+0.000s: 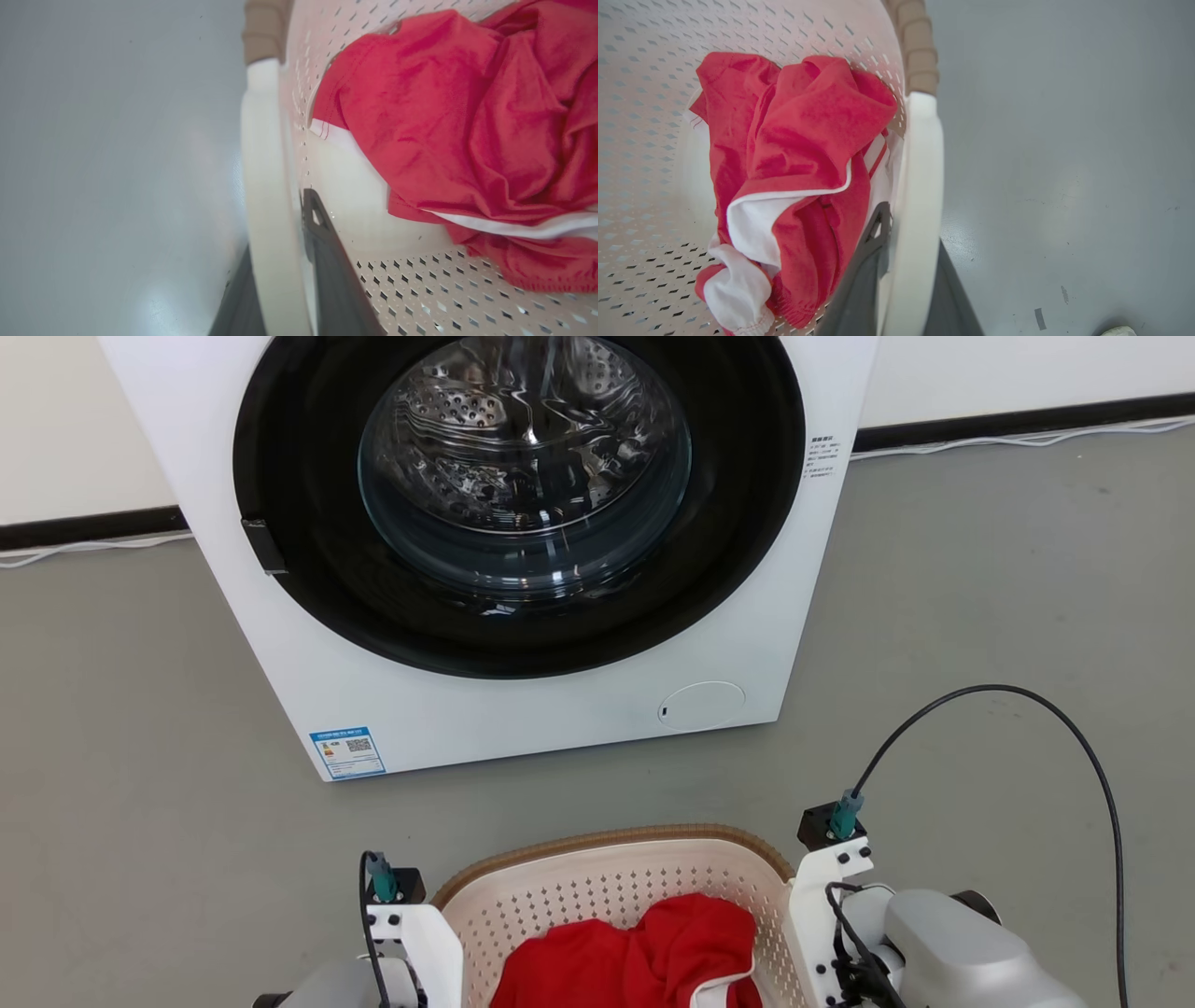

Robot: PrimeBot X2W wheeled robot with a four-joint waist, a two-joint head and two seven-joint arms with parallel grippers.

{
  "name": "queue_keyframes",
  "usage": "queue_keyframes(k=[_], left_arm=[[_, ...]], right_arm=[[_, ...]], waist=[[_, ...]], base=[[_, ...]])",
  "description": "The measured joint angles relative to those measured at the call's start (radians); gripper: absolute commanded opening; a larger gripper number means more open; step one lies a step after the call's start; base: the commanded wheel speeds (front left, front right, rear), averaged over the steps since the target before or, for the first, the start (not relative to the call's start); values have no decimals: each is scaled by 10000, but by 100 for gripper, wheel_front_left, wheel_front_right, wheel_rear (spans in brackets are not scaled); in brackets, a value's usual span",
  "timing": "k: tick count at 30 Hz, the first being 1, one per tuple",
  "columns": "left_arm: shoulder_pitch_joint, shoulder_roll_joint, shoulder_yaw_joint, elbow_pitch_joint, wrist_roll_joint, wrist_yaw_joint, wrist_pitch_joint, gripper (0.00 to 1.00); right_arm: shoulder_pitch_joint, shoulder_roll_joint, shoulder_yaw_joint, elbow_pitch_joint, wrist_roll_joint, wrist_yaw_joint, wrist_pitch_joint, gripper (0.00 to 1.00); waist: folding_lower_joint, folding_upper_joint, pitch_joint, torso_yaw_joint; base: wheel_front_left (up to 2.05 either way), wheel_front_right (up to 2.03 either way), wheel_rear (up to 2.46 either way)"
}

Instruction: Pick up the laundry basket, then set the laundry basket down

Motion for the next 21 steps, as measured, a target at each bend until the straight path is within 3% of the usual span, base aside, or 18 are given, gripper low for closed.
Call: queue_keyframes(k=[9, 21], left_arm=[[-270, 21, -197, 54, -132, 29, -242, 0], [-1750, 94, -370, 63, 188, 282, -1329, 0]], right_arm=[[-55, -13, 134, 2, 169, -38, -476, 0], [-1204, -8, 257, 288, -61, -71, -2368, 0]], waist=[[0, 0, 362, 80], [0, 0, 1956, 389]], base=[[0, 0, 0], [0, 0, 0]])
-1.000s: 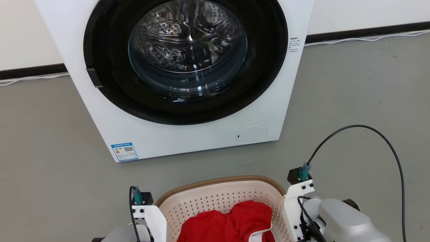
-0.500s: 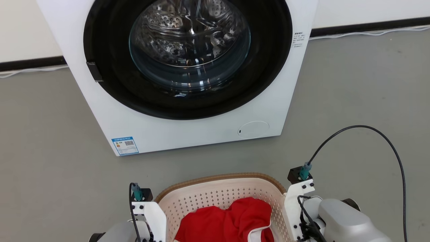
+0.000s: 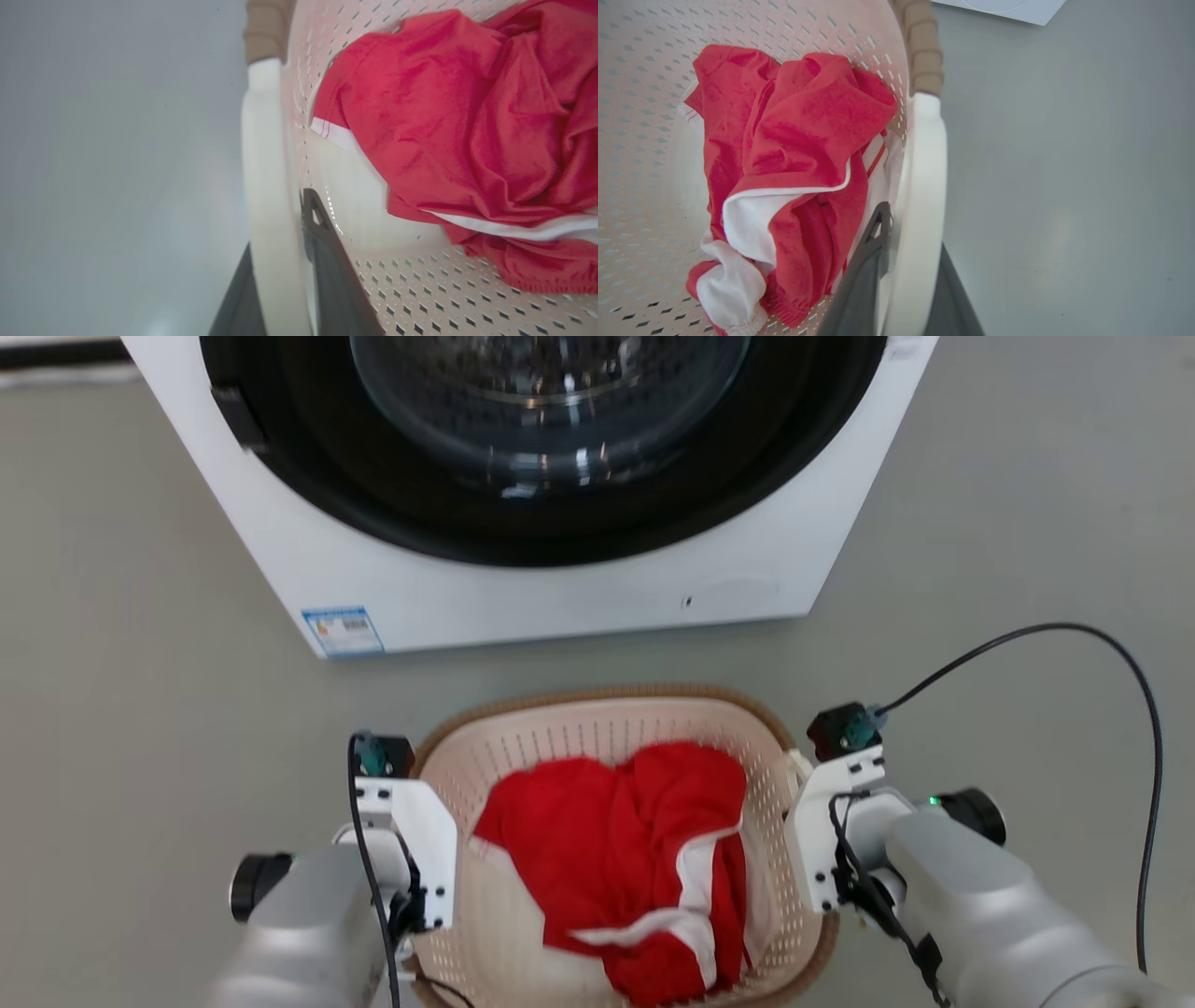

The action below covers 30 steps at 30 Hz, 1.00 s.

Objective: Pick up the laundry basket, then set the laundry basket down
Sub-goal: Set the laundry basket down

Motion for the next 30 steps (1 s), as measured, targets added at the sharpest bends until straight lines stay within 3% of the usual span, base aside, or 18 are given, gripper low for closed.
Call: queue_keyframes(k=[22, 30], left_arm=[[-2666, 215, -19, -15, 286, 393, -2631, 0], [-3349, 405, -75, -19, 376, 426, -3202, 0]], right_arm=[[-2522, 54, -637, 729, -957, 4, -3170, 0], [-3054, 73, -1260, 788, -1492, 8, -3703, 0]], waist=[[0, 0, 4145, 302], [1, -1, 5349, 273]], base=[[0, 0, 0], [0, 0, 0]])
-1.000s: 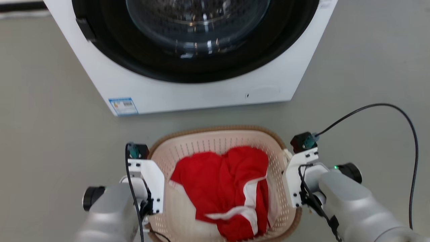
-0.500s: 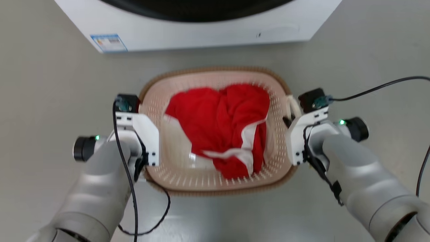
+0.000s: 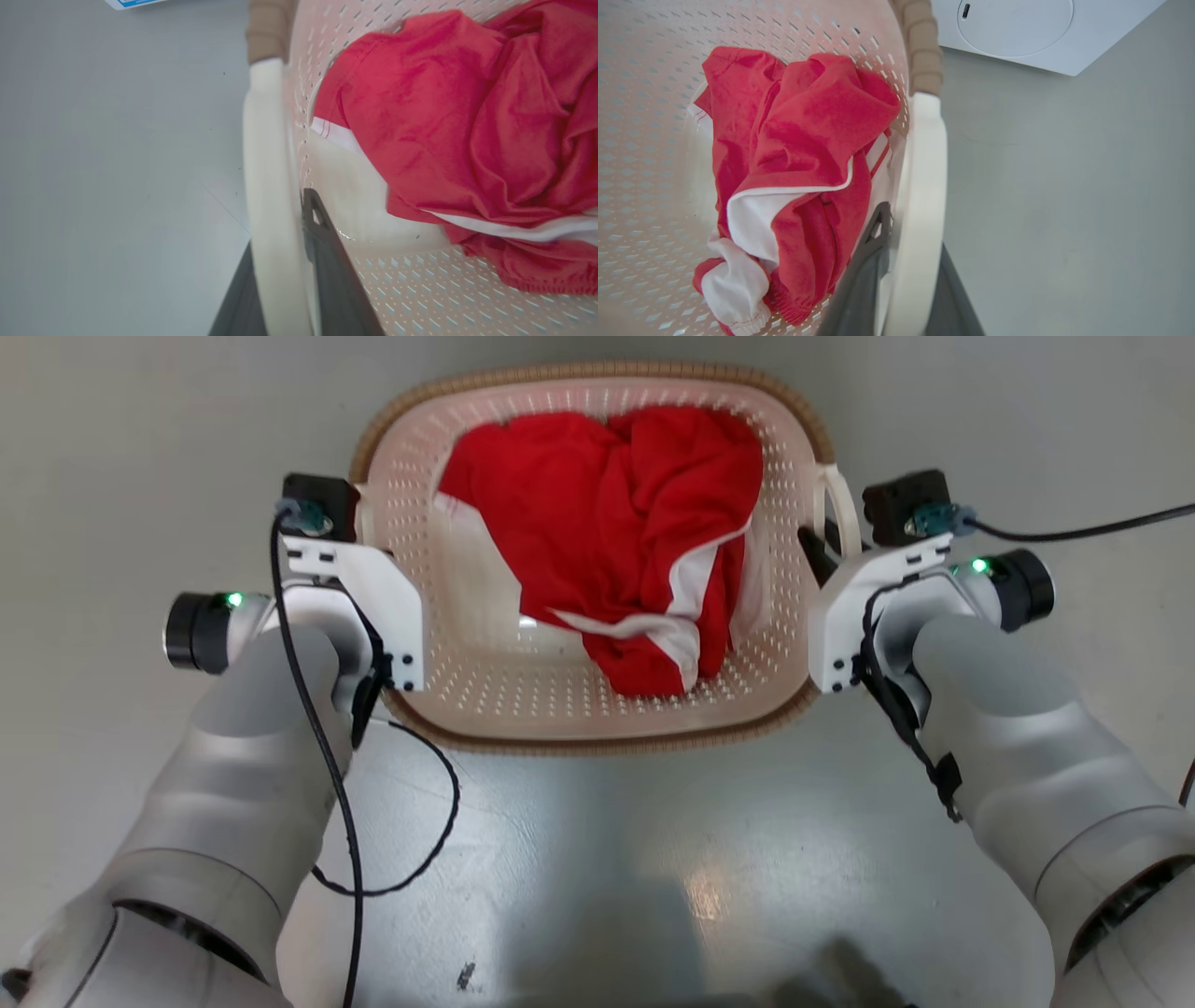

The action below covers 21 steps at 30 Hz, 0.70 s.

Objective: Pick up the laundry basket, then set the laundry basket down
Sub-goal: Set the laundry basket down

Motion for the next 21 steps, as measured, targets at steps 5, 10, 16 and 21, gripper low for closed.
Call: queue_keyframes(k=[5, 10, 16, 21], left_arm=[[-325, 81, -10, 4, 13, 0, -353, 0], [-533, 82, -77, 2, 42, 10, -349, 0], [-693, 107, -140, 0, 90, 12, -351, 0], [-870, 136, -182, 0, 100, 13, -391, 0]], right_arm=[[-220, 23, -646, -10, -554, 0, -174, 0], [-286, 35, -1292, -12, -1093, 0, -174, 0], [-303, 63, -1852, -21, -1569, 2, -194, 0], [-407, 94, -2307, -29, -2008, 4, -265, 0]], waist=[[0, 0, 584, -85], [0, 0, 1020, -149], [0, 0, 1388, -183], [0, 0, 1610, -207]], base=[[0, 0, 0], [0, 0, 0], [0, 0, 0], [0, 0, 0]])
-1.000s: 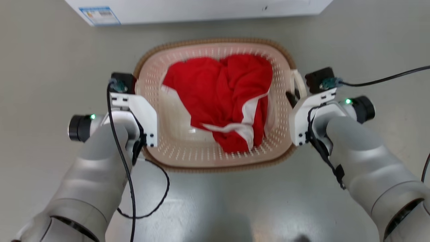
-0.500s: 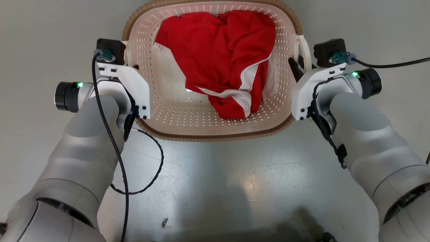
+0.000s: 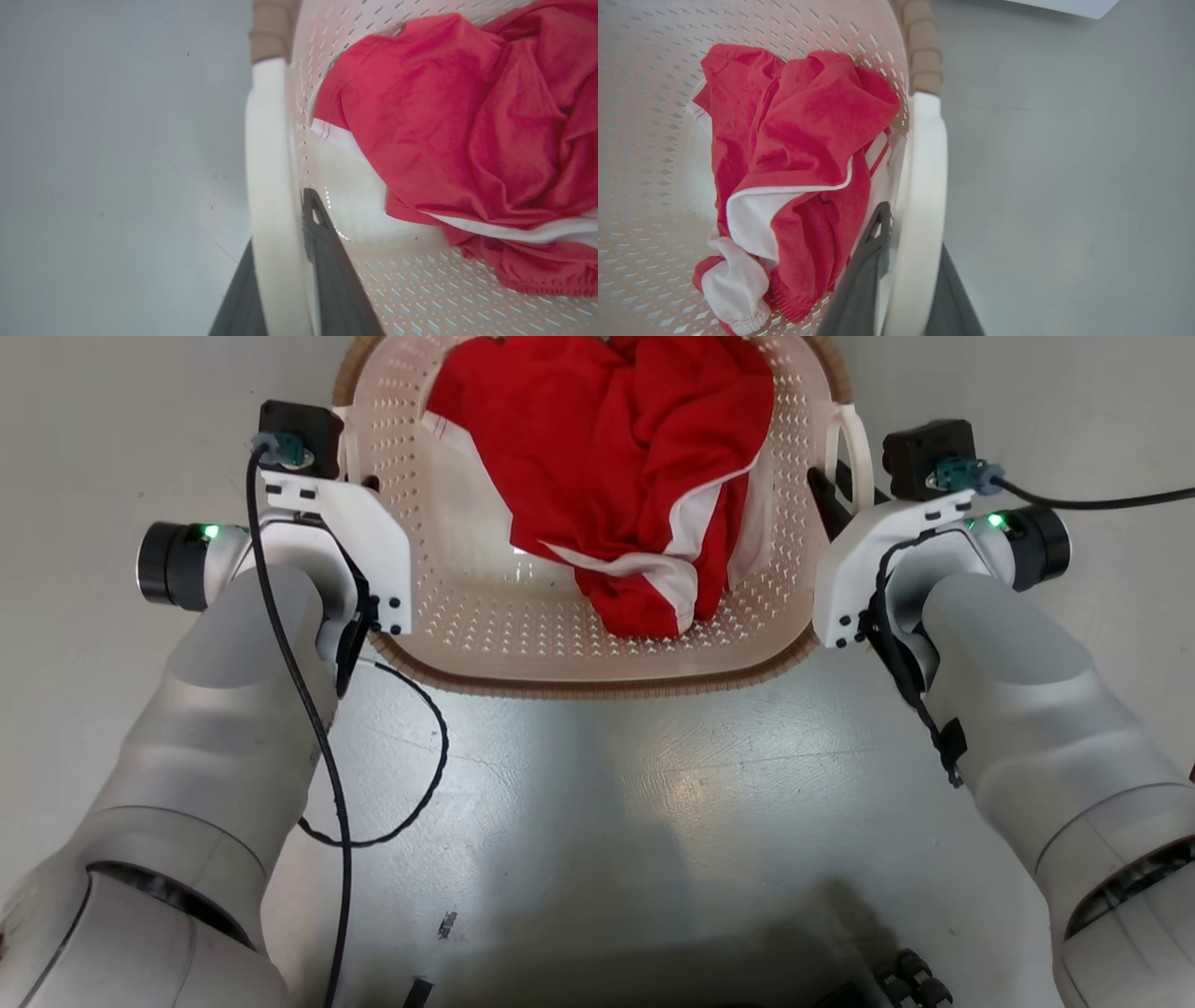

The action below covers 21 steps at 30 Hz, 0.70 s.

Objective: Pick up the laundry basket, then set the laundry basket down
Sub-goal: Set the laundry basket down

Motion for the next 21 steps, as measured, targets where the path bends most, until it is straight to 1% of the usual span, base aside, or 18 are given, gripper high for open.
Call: queue_keyframes(k=[12, 21], left_arm=[[-216, 17, -90, -15, -2, 31, 56, 0], [-305, 29, -153, -42, -4, 71, 188, 0]], right_arm=[[-98, 17, -788, -15, -690, 71, -25, 0], [-93, 25, -1012, -15, -878, 73, -17, 0]], waist=[[0, 0, 223, 37], [0, 0, 293, 48]], base=[[0, 0, 0], [0, 0, 0]])
